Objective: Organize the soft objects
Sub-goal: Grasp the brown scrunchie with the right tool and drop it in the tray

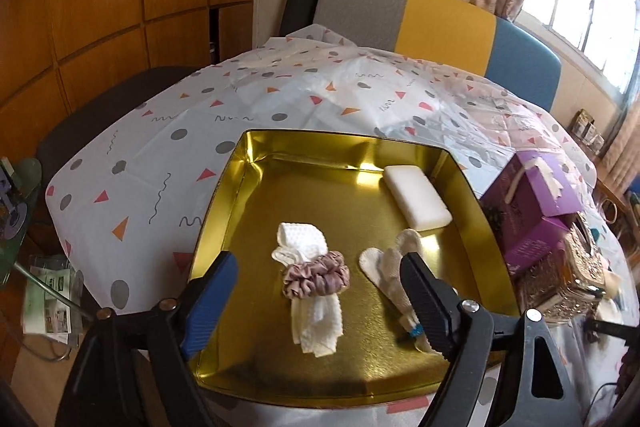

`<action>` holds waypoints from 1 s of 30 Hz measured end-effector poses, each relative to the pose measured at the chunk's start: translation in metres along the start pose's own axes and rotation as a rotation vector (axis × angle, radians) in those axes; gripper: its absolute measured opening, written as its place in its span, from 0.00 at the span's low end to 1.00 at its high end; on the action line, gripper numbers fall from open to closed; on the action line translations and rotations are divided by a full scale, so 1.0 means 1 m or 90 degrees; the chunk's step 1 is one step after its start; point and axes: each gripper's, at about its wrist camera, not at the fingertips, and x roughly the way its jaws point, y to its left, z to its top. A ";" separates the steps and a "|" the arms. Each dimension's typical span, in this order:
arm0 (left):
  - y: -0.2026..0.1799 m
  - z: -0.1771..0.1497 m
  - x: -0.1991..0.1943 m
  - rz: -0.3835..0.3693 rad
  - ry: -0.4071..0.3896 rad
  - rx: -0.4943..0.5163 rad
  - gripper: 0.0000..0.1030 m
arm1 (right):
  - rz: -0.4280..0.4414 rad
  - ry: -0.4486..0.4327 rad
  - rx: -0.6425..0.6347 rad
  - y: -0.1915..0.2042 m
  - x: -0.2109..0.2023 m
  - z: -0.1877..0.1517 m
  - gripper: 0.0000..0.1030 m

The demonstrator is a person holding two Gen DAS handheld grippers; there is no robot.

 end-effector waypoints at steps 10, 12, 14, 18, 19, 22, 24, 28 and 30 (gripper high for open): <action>-0.014 -0.012 -0.007 -0.008 0.005 0.032 0.82 | 0.030 -0.073 0.037 -0.008 -0.035 0.003 0.11; -0.015 -0.013 -0.007 -0.008 0.007 0.037 0.82 | 0.040 -0.089 0.061 -0.016 -0.041 0.005 0.11; -0.016 -0.015 -0.008 -0.014 0.009 0.039 0.82 | 0.065 -0.104 0.086 -0.022 -0.042 0.004 0.11; -0.015 -0.017 -0.007 -0.017 0.015 0.036 0.82 | 0.115 -0.135 0.117 -0.028 -0.053 0.008 0.11; -0.014 -0.016 -0.006 -0.020 0.017 0.035 0.82 | 0.127 -0.143 0.123 -0.028 -0.057 0.011 0.11; -0.012 -0.017 -0.005 -0.021 0.019 0.027 0.82 | 0.157 -0.183 0.115 -0.020 -0.082 0.024 0.11; -0.010 -0.017 -0.004 -0.022 0.021 0.021 0.82 | 0.186 -0.204 0.100 -0.007 -0.099 0.036 0.11; -0.006 -0.018 -0.004 -0.027 0.022 0.013 0.82 | 0.233 -0.245 0.023 0.042 -0.135 0.054 0.11; -0.003 -0.017 -0.005 -0.023 0.019 0.008 0.82 | 0.264 -0.261 -0.023 0.073 -0.151 0.060 0.11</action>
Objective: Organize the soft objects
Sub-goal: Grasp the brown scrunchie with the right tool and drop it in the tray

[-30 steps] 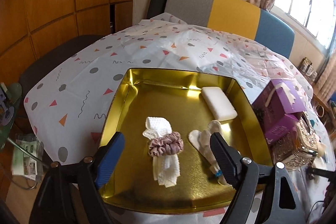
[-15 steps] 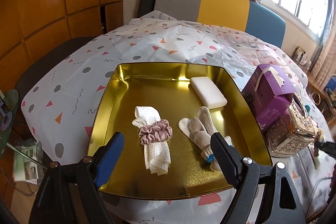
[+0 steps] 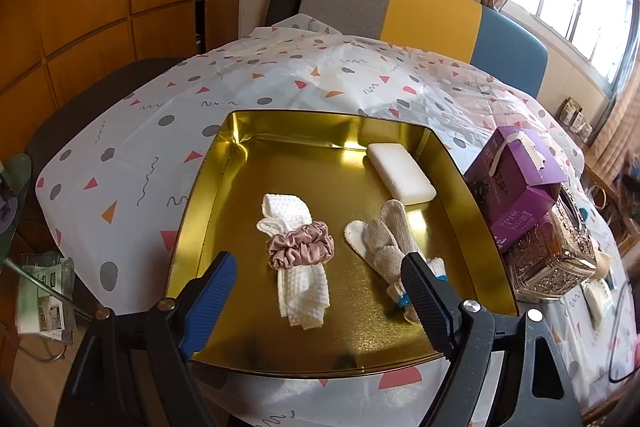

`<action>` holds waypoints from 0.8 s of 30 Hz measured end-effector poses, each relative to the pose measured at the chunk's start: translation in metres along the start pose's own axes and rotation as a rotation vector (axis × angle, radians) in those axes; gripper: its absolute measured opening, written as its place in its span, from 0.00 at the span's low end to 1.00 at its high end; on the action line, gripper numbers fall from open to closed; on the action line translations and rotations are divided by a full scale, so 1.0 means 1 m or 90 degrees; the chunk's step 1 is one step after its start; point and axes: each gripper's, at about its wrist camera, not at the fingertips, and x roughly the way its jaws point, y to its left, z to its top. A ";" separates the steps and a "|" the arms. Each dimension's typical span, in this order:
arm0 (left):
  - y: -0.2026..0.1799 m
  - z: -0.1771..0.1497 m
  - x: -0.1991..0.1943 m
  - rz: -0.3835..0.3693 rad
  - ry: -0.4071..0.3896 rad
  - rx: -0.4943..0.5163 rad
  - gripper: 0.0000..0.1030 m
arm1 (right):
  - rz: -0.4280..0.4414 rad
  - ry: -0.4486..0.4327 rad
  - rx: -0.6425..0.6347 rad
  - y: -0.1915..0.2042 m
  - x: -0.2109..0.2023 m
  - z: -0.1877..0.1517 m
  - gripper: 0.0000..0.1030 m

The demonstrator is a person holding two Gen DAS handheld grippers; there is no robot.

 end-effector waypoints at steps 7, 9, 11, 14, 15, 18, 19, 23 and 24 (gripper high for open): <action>0.017 0.003 -0.001 0.023 -0.003 -0.024 0.82 | 0.121 0.041 -0.121 0.112 0.024 -0.008 0.11; 0.023 0.004 -0.003 0.029 -0.008 -0.032 0.82 | 0.144 0.067 -0.150 0.137 0.034 -0.021 0.11; 0.029 0.004 -0.004 0.041 -0.011 -0.039 0.83 | 0.164 0.098 -0.176 0.159 0.048 -0.038 0.12; 0.037 0.003 -0.003 0.043 -0.007 -0.053 0.83 | 0.172 0.143 -0.201 0.186 0.072 -0.061 0.14; 0.038 0.003 -0.003 0.042 -0.006 -0.056 0.83 | 0.170 0.153 -0.205 0.192 0.079 -0.068 0.15; 0.039 0.001 -0.003 0.047 -0.003 -0.053 0.84 | 0.141 0.191 -0.210 0.200 0.102 -0.086 0.28; 0.039 0.001 -0.003 0.048 -0.004 -0.051 0.85 | 0.131 0.198 -0.209 0.201 0.107 -0.090 0.29; 0.038 -0.001 -0.002 0.051 -0.002 -0.046 0.86 | 0.107 0.218 -0.204 0.196 0.119 -0.100 0.37; 0.038 -0.001 -0.002 0.053 -0.003 -0.045 0.86 | 0.106 0.215 -0.204 0.193 0.118 -0.101 0.37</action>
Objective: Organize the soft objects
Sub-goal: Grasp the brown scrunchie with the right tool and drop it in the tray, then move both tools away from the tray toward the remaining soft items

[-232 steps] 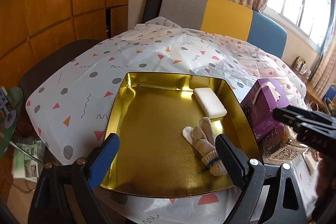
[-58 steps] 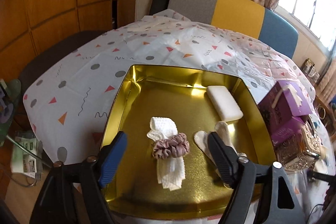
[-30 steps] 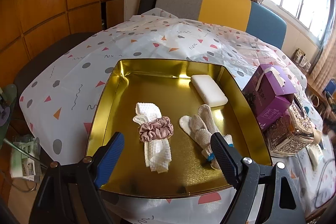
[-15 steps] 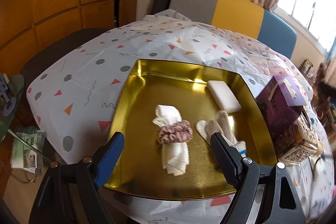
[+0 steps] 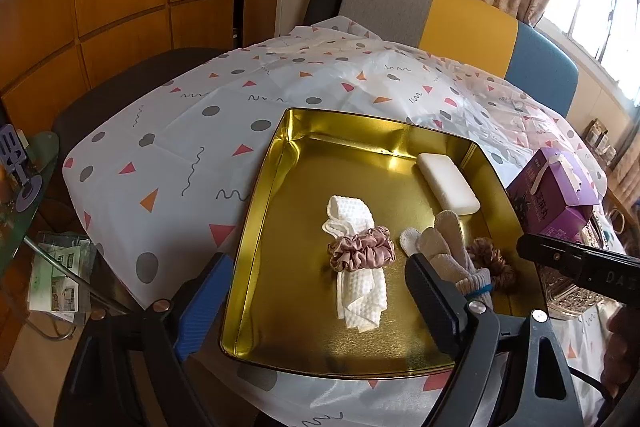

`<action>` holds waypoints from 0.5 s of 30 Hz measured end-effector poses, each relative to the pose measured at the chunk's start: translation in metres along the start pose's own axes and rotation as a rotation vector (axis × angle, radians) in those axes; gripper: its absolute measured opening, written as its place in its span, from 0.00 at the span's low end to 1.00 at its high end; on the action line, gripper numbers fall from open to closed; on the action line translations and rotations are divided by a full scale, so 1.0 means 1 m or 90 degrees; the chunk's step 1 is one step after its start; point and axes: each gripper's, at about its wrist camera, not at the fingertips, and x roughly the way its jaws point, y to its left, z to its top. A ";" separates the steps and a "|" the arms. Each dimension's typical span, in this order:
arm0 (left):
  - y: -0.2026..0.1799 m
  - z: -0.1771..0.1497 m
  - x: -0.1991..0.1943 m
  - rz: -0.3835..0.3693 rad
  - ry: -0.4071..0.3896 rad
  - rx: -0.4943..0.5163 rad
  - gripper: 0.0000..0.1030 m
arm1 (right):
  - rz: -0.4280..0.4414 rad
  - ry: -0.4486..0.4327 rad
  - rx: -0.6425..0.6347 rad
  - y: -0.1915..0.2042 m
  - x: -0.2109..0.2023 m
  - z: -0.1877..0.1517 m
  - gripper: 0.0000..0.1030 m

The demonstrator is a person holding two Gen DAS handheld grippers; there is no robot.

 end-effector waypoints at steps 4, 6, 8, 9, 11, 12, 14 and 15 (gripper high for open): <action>-0.003 -0.001 0.000 0.000 0.001 0.007 0.86 | -0.001 -0.008 -0.001 -0.002 -0.005 -0.009 0.37; -0.005 -0.001 0.000 -0.001 -0.001 0.011 0.86 | -0.010 -0.012 -0.010 -0.001 -0.006 -0.010 0.37; -0.007 0.000 -0.003 0.000 -0.005 0.018 0.86 | -0.024 -0.020 -0.027 0.003 -0.011 -0.013 0.37; -0.009 0.000 -0.004 -0.001 -0.008 0.021 0.86 | -0.029 -0.026 -0.038 0.005 -0.014 -0.014 0.37; -0.012 0.000 -0.007 -0.001 -0.014 0.030 0.86 | -0.044 -0.042 -0.061 0.009 -0.021 -0.017 0.37; -0.014 0.000 -0.007 -0.002 -0.015 0.035 0.86 | -0.053 -0.052 -0.073 0.010 -0.026 -0.019 0.37; -0.017 0.000 -0.009 -0.003 -0.016 0.043 0.86 | -0.065 -0.069 -0.091 0.009 -0.035 -0.022 0.37; -0.019 -0.001 -0.010 -0.005 -0.018 0.047 0.86 | -0.072 -0.077 -0.097 0.008 -0.040 -0.023 0.37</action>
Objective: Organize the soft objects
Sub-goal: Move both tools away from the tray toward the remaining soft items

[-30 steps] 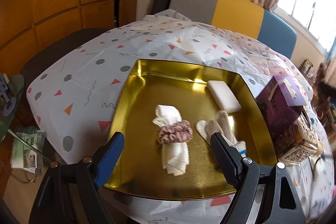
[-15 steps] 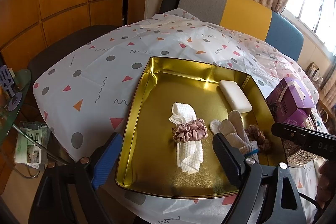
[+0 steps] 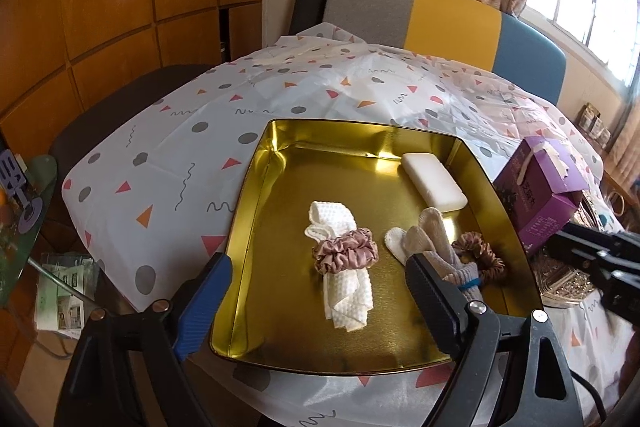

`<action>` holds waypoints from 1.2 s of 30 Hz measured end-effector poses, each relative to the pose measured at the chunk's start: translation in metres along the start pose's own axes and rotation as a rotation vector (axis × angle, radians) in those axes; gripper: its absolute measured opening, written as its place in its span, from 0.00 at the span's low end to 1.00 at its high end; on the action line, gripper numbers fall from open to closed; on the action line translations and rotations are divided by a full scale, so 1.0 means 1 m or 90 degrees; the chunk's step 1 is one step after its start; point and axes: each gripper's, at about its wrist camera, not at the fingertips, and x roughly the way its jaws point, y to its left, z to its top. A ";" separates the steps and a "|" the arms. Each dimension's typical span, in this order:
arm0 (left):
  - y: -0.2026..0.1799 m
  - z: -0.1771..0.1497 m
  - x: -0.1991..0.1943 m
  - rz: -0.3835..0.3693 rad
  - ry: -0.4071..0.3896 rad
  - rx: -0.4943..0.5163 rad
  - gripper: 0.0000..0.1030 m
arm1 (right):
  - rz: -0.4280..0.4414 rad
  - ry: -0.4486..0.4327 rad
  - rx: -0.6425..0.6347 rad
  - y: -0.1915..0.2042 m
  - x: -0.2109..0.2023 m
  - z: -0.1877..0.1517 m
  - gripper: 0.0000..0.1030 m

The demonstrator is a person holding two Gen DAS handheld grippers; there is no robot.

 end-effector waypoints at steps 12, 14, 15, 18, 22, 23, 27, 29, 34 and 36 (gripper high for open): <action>-0.018 -0.001 -0.003 -0.012 0.004 0.029 0.86 | -0.131 -0.060 0.075 -0.099 -0.060 -0.020 0.37; -0.023 -0.001 -0.002 -0.014 0.008 0.038 0.86 | -0.162 -0.060 0.104 -0.126 -0.068 -0.026 0.37; -0.025 -0.002 -0.003 -0.016 0.009 0.041 0.86 | -0.179 -0.062 0.125 -0.142 -0.072 -0.030 0.37; -0.033 -0.003 -0.004 -0.026 0.010 0.053 0.86 | -0.237 -0.080 0.200 -0.191 -0.086 -0.043 0.37; -0.042 -0.005 -0.006 -0.029 0.010 0.074 0.86 | -0.348 -0.112 0.329 -0.260 -0.100 -0.068 0.39; -0.044 -0.004 -0.006 -0.030 0.010 0.076 0.86 | -0.376 -0.110 0.361 -0.277 -0.101 -0.077 0.39; -0.053 0.002 -0.012 -0.029 -0.002 0.090 0.86 | -0.424 -0.098 0.486 -0.333 -0.102 -0.121 0.39; -0.059 0.008 -0.015 -0.039 -0.008 0.090 0.86 | -0.397 -0.097 0.575 -0.352 -0.107 -0.138 0.39; -0.098 0.029 -0.027 -0.106 -0.024 0.132 0.86 | -0.341 -0.108 0.649 -0.364 -0.110 -0.156 0.39; -0.120 0.038 -0.032 -0.153 -0.020 0.152 0.86 | -0.329 -0.105 0.654 -0.363 -0.109 -0.158 0.39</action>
